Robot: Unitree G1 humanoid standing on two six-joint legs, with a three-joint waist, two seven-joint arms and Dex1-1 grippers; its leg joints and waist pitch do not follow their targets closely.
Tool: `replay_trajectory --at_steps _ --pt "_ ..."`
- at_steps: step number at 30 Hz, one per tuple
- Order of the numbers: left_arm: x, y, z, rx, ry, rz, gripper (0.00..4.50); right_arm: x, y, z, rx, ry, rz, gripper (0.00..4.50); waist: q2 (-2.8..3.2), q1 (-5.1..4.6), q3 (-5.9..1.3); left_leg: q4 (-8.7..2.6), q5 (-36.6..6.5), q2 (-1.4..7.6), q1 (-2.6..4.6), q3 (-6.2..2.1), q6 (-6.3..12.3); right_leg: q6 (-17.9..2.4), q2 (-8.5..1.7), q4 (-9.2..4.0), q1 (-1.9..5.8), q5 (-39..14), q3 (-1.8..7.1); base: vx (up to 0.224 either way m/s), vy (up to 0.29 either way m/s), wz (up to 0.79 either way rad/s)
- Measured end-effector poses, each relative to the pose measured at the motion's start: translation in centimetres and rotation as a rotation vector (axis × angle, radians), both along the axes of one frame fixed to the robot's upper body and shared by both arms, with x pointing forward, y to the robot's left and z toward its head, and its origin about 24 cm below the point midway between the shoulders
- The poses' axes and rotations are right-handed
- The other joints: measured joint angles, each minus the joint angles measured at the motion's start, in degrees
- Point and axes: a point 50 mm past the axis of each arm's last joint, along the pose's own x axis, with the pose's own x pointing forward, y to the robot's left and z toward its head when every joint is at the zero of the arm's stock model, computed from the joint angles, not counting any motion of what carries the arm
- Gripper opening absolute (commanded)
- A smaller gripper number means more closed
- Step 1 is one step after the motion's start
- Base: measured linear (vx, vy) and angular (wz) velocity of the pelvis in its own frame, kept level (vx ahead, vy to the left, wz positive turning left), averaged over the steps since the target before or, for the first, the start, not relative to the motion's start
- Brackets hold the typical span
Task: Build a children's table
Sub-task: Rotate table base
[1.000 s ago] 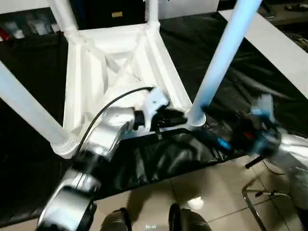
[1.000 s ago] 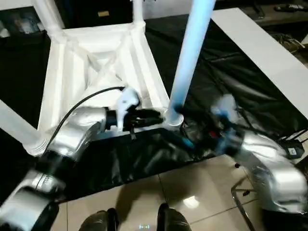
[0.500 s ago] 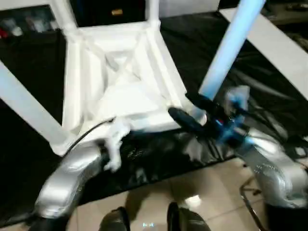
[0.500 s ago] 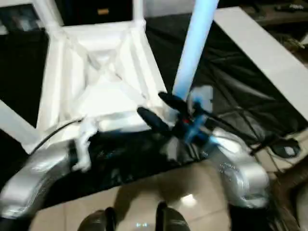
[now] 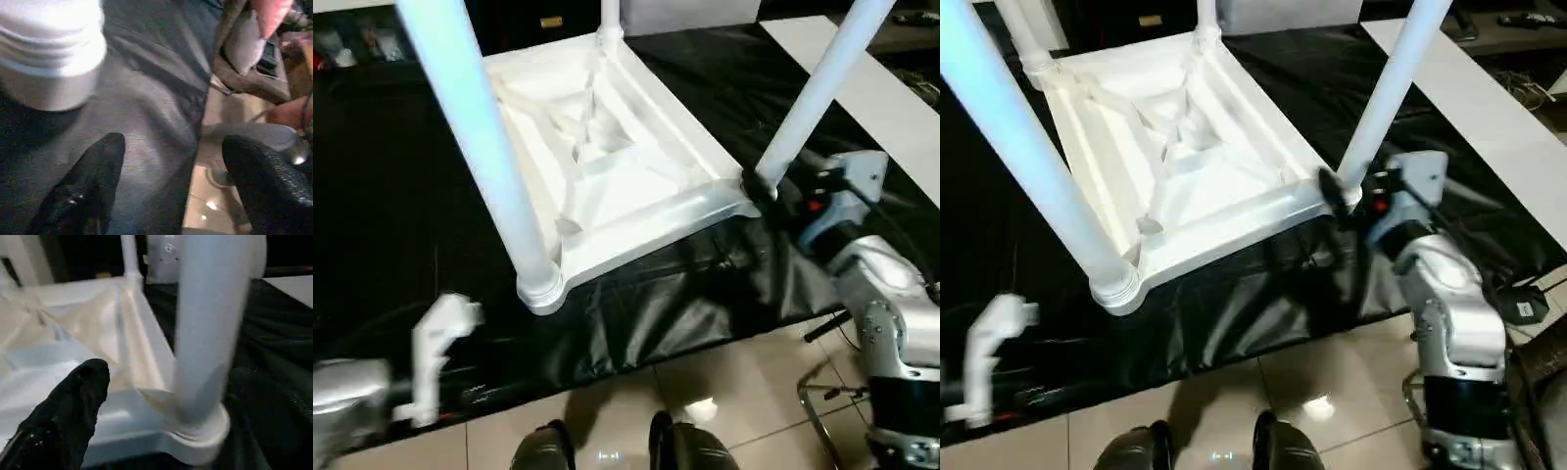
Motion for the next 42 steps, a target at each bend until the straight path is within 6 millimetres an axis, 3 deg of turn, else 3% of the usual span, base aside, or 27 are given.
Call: replay_trajectory --at_steps 3,6,8,13,17,19,25,38,42 --pt "2.5 1.1 2.2 -0.021 -0.137 0.064 4.00 -0.7 0.9 -1.4 -0.031 0.049 0.069 4.50 -0.19 0.36 -0.11 0.03 0.02 0.09 0.10 -0.02 -0.06 0.01 0.05 0.06 0.12 0.00 -0.07 0.000 0.000 0.00" --pt "4.2 1.1 4.6 -0.069 -0.280 0.086 4.23 -1.5 2.9 -3.2 -0.034 0.152 0.159 4.50 -0.29 0.01 -0.19 0.22 0.03 0.07 0.17 0.04 -0.08 -0.09 0.02 0.10 0.22 0.08 0.02 0.000 0.000 0.00" --pt "4.8 0.8 4.9 -0.118 -0.299 0.090 4.42 -1.8 3.3 -3.9 -0.044 0.211 0.182 4.50 -0.35 -0.25 -0.22 0.36 0.03 0.06 0.14 0.09 -0.03 -0.47 0.00 0.11 0.20 0.37 0.07 0.000 0.000 0.00" --pt "6.3 -0.3 4.9 -0.206 -0.301 0.057 4.48 -1.9 4.1 -5.3 -0.114 0.293 0.207 4.50 -0.55 0.19 -0.35 0.46 0.07 0.11 0.17 0.10 -0.04 -0.48 0.02 0.29 0.21 0.43 0.05 0.000 0.000 0.00" --pt "7.4 -2.4 4.4 -0.275 -0.296 -0.006 4.48 -1.4 3.9 -7.4 -0.150 0.359 0.157 4.50 -0.61 0.49 -0.38 0.77 0.00 0.13 0.11 0.07 -0.16 -0.51 -0.01 0.44 0.24 0.52 0.05 0.000 0.000 0.00" --pt "7.9 -3.2 4.6 -0.307 -0.305 -0.019 4.48 -0.7 4.1 -7.4 -0.157 0.348 0.141 4.50 -0.63 0.32 -0.40 0.97 -0.02 0.13 0.11 0.07 -0.18 -0.53 -0.02 0.58 0.25 0.56 0.07 0.000 0.000 0.00" --pt "8.9 -9.0 4.8 -0.418 -0.303 -0.165 4.48 2.0 5.7 -7.6 -0.157 0.324 0.135 4.50 -0.74 0.35 -0.46 1.48 -0.04 0.17 0.04 0.01 -0.21 -0.50 -0.08 1.03 0.23 0.59 0.07 0.000 0.000 0.00" --pt "8.4 -17.8 5.7 -0.575 -0.321 -0.353 4.48 3.6 5.0 -7.2 -0.172 0.269 0.098 4.50 -0.75 -0.34 -0.48 1.51 0.12 0.35 -0.07 0.06 0.11 -0.55 0.08 1.08 0.04 0.67 0.04 0.000 0.000 0.00" --pt "9.3 -20.2 6.0 -0.585 -0.347 -0.331 4.48 3.7 5.2 -7.4 -0.166 0.261 0.096 4.50 -0.75 -0.17 -0.48 1.64 0.12 0.39 -0.06 0.07 0.09 -0.61 0.09 1.08 0.10 0.74 0.02 0.000 0.000 0.00"
